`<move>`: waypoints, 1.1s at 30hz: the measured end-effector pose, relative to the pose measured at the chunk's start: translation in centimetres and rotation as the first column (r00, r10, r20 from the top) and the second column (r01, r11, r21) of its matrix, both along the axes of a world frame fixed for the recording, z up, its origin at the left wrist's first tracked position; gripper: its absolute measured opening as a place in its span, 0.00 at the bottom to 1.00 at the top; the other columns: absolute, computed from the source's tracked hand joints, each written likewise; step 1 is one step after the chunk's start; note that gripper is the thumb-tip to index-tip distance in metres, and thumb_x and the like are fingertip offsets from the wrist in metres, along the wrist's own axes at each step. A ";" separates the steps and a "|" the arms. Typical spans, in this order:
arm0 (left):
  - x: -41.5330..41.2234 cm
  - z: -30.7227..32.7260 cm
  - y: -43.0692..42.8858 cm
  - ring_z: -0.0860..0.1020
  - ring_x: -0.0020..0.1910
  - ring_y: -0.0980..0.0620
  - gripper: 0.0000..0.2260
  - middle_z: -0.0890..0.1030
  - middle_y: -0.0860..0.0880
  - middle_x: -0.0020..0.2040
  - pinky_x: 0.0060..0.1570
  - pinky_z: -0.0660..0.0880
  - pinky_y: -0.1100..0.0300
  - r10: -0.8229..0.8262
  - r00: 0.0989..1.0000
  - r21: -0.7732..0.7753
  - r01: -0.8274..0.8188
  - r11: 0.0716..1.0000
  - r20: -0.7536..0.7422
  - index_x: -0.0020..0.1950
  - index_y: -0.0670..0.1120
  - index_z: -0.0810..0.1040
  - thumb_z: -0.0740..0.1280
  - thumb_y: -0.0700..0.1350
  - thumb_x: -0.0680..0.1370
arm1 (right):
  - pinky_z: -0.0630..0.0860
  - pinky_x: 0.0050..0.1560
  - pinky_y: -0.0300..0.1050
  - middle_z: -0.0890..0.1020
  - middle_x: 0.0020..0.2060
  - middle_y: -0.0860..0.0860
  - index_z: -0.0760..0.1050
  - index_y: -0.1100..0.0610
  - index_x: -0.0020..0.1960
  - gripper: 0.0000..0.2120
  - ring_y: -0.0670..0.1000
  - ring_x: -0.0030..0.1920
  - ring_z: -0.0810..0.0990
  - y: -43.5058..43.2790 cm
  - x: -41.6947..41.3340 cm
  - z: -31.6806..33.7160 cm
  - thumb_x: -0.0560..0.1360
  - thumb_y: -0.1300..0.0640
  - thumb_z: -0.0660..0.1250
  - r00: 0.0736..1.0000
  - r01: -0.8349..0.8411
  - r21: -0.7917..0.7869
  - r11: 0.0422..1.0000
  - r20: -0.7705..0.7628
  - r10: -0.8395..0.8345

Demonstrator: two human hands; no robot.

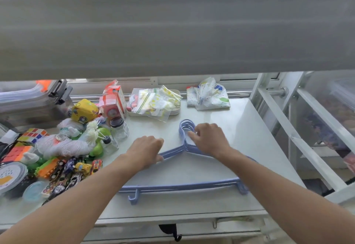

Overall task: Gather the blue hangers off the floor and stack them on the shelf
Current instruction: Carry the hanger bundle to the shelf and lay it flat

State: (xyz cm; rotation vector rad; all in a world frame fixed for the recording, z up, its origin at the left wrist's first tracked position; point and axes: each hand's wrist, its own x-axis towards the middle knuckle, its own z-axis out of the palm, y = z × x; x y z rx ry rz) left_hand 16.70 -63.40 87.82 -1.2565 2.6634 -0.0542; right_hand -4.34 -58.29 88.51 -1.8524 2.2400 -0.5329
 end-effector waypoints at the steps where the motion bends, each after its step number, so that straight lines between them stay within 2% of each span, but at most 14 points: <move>1: 1.0 0.5 0.4 0.80 0.48 0.41 0.16 0.82 0.45 0.51 0.40 0.72 0.55 -0.006 0.996 -0.033 0.003 0.999 -0.091 0.55 0.47 0.74 0.67 0.55 0.74 | 0.69 0.38 0.49 0.73 0.26 0.50 0.69 0.56 0.30 0.19 0.58 0.34 0.72 1.9 -1.4 0.6 0.76 0.49 0.66 0.999 -0.044 -0.054 0.998 0.020 0.045; 2: 2.0 0.8 1.0 0.80 0.49 0.43 0.17 0.83 0.48 0.52 0.43 0.74 0.53 -0.021 0.978 -0.048 0.011 0.999 -0.206 0.58 0.49 0.75 0.66 0.57 0.74 | 0.71 0.39 0.48 0.74 0.26 0.48 0.73 0.56 0.32 0.17 0.55 0.32 0.72 4.0 -2.8 1.0 0.76 0.50 0.68 0.994 -0.090 -0.091 0.992 0.059 0.096; 4: 3.7 1.0 3.2 0.81 0.51 0.47 0.17 0.83 0.53 0.53 0.48 0.76 0.53 -0.065 0.931 0.016 0.076 0.997 -0.359 0.59 0.53 0.77 0.66 0.59 0.74 | 0.78 0.45 0.47 0.83 0.34 0.46 0.83 0.55 0.43 0.10 0.50 0.37 0.80 7.9 -4.8 1.1 0.74 0.48 0.71 0.973 -0.204 -0.057 0.977 0.094 0.209; 6: 4.2 0.6 5.7 0.79 0.54 0.51 0.21 0.81 0.55 0.56 0.52 0.75 0.55 -0.114 0.939 0.122 0.162 0.979 -0.326 0.60 0.54 0.77 0.65 0.62 0.72 | 0.78 0.56 0.47 0.86 0.49 0.47 0.83 0.53 0.55 0.19 0.49 0.51 0.83 10.6 -5.5 0.2 0.72 0.41 0.70 0.953 -0.299 0.135 0.945 -0.011 0.303; 8: 4.0 -0.8 7.2 0.78 0.55 0.51 0.22 0.80 0.55 0.56 0.53 0.74 0.56 -0.131 0.969 0.190 0.172 0.967 -0.209 0.61 0.53 0.76 0.65 0.62 0.71 | 0.75 0.61 0.46 0.83 0.57 0.47 0.79 0.51 0.63 0.24 0.50 0.59 0.80 11.7 -5.3 -1.3 0.73 0.39 0.68 0.916 -0.337 0.289 0.896 -0.118 0.382; 11: 3.4 -2.3 7.6 0.78 0.51 0.47 0.11 0.81 0.50 0.50 0.46 0.74 0.54 -0.137 0.988 0.165 0.147 0.975 -0.075 0.50 0.49 0.75 0.65 0.52 0.72 | 0.76 0.53 0.48 0.82 0.51 0.49 0.79 0.52 0.55 0.15 0.54 0.55 0.80 11.5 -4.3 -3.1 0.74 0.44 0.67 0.864 -0.357 0.337 0.871 -0.235 0.445; 14: 3.0 -2.7 7.6 0.78 0.47 0.43 0.02 0.80 0.47 0.46 0.39 0.68 0.54 -0.107 0.994 0.124 0.105 0.987 0.010 0.43 0.47 0.72 0.63 0.42 0.72 | 0.73 0.45 0.48 0.82 0.46 0.51 0.78 0.54 0.48 0.06 0.56 0.49 0.80 11.2 -3.7 -4.4 0.74 0.53 0.67 0.860 -0.337 0.325 0.884 -0.277 0.429; 18: 3.0 -3.0 7.9 0.78 0.43 0.42 0.06 0.74 0.46 0.39 0.37 0.67 0.53 -0.087 0.994 0.050 0.084 0.995 0.064 0.42 0.46 0.74 0.61 0.35 0.72 | 0.67 0.37 0.46 0.82 0.42 0.52 0.77 0.55 0.42 0.03 0.58 0.44 0.80 11.0 -3.4 -5.5 0.73 0.61 0.65 0.877 -0.305 0.284 0.909 -0.288 0.385; 25: 2.4 -2.9 8.1 0.79 0.41 0.40 0.08 0.74 0.45 0.37 0.35 0.65 0.54 -0.127 0.984 0.022 0.125 0.992 0.127 0.40 0.45 0.75 0.62 0.33 0.71 | 0.70 0.35 0.48 0.82 0.37 0.55 0.77 0.56 0.38 0.06 0.60 0.39 0.80 10.9 -3.1 -5.9 0.73 0.64 0.65 0.865 -0.289 0.279 0.916 -0.334 0.374; 29: 2.4 -2.9 7.9 0.72 0.36 0.43 0.10 0.71 0.47 0.35 0.34 0.65 0.54 -0.128 0.983 0.010 0.128 0.992 0.129 0.37 0.47 0.71 0.63 0.32 0.70 | 0.69 0.35 0.48 0.82 0.36 0.55 0.77 0.56 0.38 0.08 0.59 0.38 0.79 10.8 -3.0 -5.6 0.73 0.65 0.65 0.857 -0.286 0.293 0.912 -0.348 0.380; 33: 2.3 -2.7 7.5 0.71 0.35 0.44 0.08 0.71 0.47 0.36 0.35 0.67 0.55 -0.119 0.987 -0.002 0.120 0.993 0.106 0.39 0.45 0.75 0.63 0.33 0.72 | 0.72 0.35 0.48 0.82 0.35 0.56 0.77 0.57 0.38 0.06 0.60 0.38 0.80 10.5 -3.0 -5.6 0.72 0.65 0.66 0.861 -0.277 0.280 0.919 -0.353 0.367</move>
